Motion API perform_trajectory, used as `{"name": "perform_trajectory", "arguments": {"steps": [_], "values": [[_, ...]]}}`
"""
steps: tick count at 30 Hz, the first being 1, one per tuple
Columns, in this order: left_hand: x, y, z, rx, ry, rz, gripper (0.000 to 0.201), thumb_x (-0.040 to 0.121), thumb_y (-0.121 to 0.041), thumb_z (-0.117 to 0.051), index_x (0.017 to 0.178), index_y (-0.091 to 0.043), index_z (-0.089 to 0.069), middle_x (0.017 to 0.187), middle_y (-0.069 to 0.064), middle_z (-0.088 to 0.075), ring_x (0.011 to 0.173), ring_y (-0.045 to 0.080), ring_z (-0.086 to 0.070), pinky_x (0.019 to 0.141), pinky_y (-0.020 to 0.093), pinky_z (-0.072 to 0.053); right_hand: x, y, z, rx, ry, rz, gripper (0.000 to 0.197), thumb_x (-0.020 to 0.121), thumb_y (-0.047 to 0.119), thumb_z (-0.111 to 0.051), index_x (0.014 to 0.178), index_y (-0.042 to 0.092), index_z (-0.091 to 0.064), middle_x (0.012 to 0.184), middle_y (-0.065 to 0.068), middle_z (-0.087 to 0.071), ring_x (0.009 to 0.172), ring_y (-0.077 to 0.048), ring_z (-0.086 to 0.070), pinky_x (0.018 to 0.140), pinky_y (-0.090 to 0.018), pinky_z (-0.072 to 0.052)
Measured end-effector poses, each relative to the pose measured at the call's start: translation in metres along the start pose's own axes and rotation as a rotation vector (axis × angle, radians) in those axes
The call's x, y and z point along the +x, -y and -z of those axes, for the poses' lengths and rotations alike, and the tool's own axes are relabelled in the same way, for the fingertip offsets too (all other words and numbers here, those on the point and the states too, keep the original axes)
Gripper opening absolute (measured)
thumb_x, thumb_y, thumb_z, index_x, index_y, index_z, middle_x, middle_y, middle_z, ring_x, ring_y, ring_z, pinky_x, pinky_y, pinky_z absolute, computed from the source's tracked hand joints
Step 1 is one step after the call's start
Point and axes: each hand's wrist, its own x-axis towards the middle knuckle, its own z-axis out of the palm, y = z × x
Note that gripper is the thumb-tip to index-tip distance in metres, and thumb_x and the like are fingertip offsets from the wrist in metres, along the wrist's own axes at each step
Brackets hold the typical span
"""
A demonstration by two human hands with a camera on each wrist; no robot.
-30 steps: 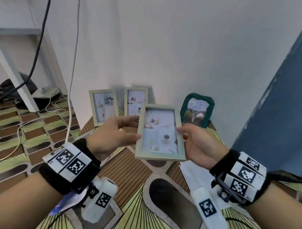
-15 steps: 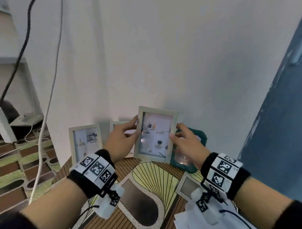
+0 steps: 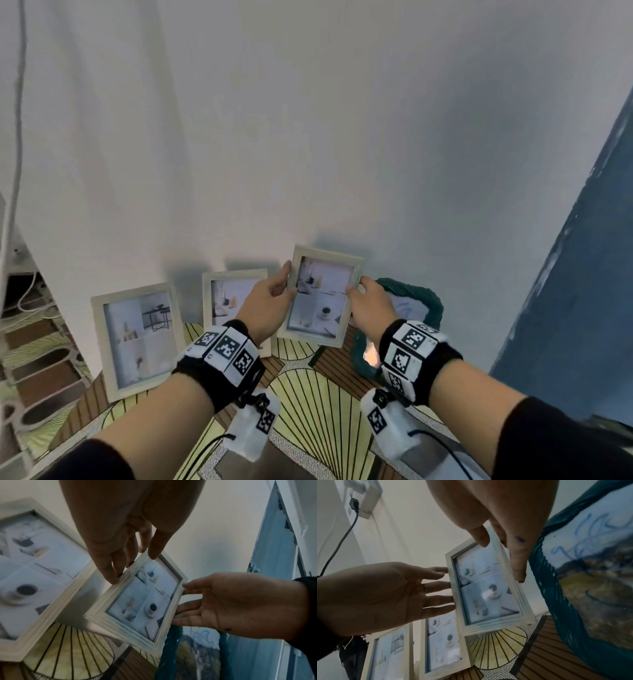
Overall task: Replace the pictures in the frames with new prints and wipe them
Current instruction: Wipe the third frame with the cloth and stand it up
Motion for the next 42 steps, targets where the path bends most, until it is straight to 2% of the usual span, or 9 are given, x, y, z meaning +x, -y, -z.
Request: {"name": "perform_trajectory", "arguments": {"steps": [5, 8, 14, 23, 27, 31, 34, 38, 42], "values": [[0.018, 0.029, -0.008, -0.021, 0.038, 0.065, 0.06, 0.102, -0.009, -0.044, 0.156, -0.023, -0.02, 0.155, 0.0, -0.038, 0.143, 0.029, -0.033, 0.118, 0.047, -0.026, 0.018, -0.017, -0.016, 0.127, -0.026, 0.034, 0.028, 0.102, 0.015, -0.037, 0.125, 0.022, -0.051, 0.102, 0.005, -0.062, 0.084, -0.008, -0.058, 0.075, -0.025, -0.05], [0.022, 0.046, -0.008, -0.005, 0.06, 0.093, 0.062, 0.102, -0.006, -0.042, 0.156, -0.025, -0.017, 0.158, -0.002, -0.032, 0.142, 0.019, -0.036, 0.118, 0.043, -0.029, 0.023, -0.031, -0.025, 0.116, 0.054, -0.023, 0.048, 0.101, 0.013, -0.038, 0.147, 0.025, -0.036, 0.127, -0.007, -0.06, 0.1, -0.024, -0.062, 0.091, -0.037, -0.052], [0.024, 0.065, -0.007, -0.021, 0.167, 0.152, 0.073, 0.098, 0.011, -0.032, 0.157, -0.028, -0.008, 0.161, -0.002, -0.024, 0.146, 0.017, -0.028, 0.12, 0.044, -0.024, 0.023, -0.046, -0.031, 0.04, 0.185, -0.076, 0.064, 0.095, 0.005, -0.041, 0.152, 0.028, -0.022, 0.128, -0.011, -0.059, 0.104, -0.033, -0.063, 0.093, -0.05, -0.053], [0.021, 0.072, -0.007, 0.062, 0.196, 0.131, 0.076, 0.099, 0.006, -0.034, 0.156, -0.032, -0.002, 0.163, -0.005, -0.016, 0.147, 0.018, -0.027, 0.12, 0.045, -0.024, 0.009, -0.048, -0.026, 0.009, 0.268, -0.052, 0.079, 0.095, 0.004, -0.048, 0.154, 0.033, -0.006, 0.141, -0.01, -0.053, 0.117, -0.032, -0.059, 0.099, -0.049, -0.05], [0.018, 0.074, -0.003, 0.241, 0.194, 0.123, 0.082, 0.098, 0.0, -0.036, 0.153, -0.04, 0.01, 0.162, -0.002, -0.009, 0.092, 0.008, -0.058, 0.085, 0.031, -0.048, 0.001, -0.041, -0.024, 0.086, 0.323, -0.183, 0.091, 0.097, 0.004, -0.049, 0.151, 0.044, 0.012, 0.145, -0.009, -0.047, 0.12, -0.037, -0.057, 0.102, -0.053, -0.047], [0.014, 0.073, -0.003, 0.245, 0.235, 0.08, 0.087, 0.097, 0.005, -0.037, 0.152, -0.042, 0.011, 0.163, -0.003, -0.006, 0.145, 0.02, -0.031, 0.108, 0.046, -0.039, -0.006, -0.036, -0.022, 0.156, 0.345, -0.241, 0.09, 0.099, 0.0, -0.044, 0.15, 0.047, 0.013, 0.144, -0.011, -0.049, 0.128, -0.042, -0.05, 0.107, -0.06, -0.038], [0.012, 0.073, -0.003, 0.205, 0.219, 0.1, 0.087, 0.097, 0.006, -0.037, 0.152, -0.044, 0.008, 0.157, -0.003, -0.024, 0.139, 0.021, -0.038, 0.099, 0.051, -0.045, -0.01, -0.036, -0.022, 0.177, 0.339, -0.24, 0.088, 0.099, 0.001, -0.044, 0.151, 0.046, 0.012, 0.144, -0.011, -0.048, 0.124, -0.038, -0.054, 0.106, -0.058, -0.04], [0.012, 0.077, -0.003, 0.161, 0.215, 0.092, 0.083, 0.098, 0.008, -0.035, 0.154, -0.037, 0.006, 0.164, -0.003, -0.009, 0.149, 0.014, -0.017, 0.12, 0.046, -0.024, -0.01, -0.039, -0.02, 0.234, 0.346, -0.221, 0.087, 0.099, 0.003, -0.047, 0.152, 0.045, 0.008, 0.146, -0.008, -0.047, 0.119, -0.032, -0.058, 0.105, -0.053, -0.043], [0.012, 0.076, -0.004, 0.1, 0.207, 0.087, 0.078, 0.1, 0.007, -0.038, 0.156, -0.029, 0.003, 0.164, -0.002, -0.011, 0.149, 0.014, -0.015, 0.122, 0.042, -0.021, -0.005, -0.042, -0.018, 0.277, 0.333, -0.199, 0.08, 0.1, 0.011, -0.048, 0.155, 0.039, 0.003, 0.156, -0.002, -0.036, 0.113, -0.028, -0.06, 0.1, -0.048, -0.046]]}}
